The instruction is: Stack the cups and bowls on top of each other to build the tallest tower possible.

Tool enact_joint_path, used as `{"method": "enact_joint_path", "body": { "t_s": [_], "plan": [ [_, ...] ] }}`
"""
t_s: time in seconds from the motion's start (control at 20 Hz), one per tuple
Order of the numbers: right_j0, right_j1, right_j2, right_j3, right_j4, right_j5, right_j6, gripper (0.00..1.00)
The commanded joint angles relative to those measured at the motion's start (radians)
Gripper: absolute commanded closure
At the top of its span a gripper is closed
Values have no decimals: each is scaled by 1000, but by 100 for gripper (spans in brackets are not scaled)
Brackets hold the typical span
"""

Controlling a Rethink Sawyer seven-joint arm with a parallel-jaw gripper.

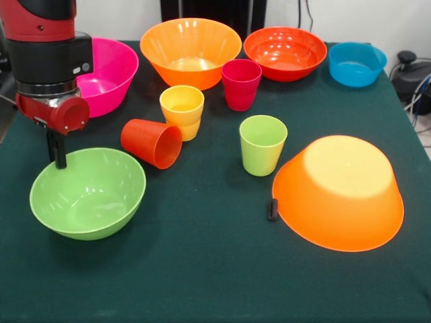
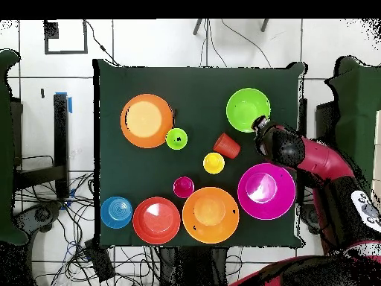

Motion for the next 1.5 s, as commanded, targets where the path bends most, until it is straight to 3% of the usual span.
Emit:
{"method": "enact_joint_path", "body": {
  "t_s": [0.05,0.65,1.05,1.5],
  "plan": [
    [16,32,95,-37,-64,134,-206,100],
    [5,20,118,-24,-73,103,-202,100],
    [-2,123,127,-120,-111,116,-263,100],
    [-7,149,138,-144,-136,116,-256,100]
  ]
}}
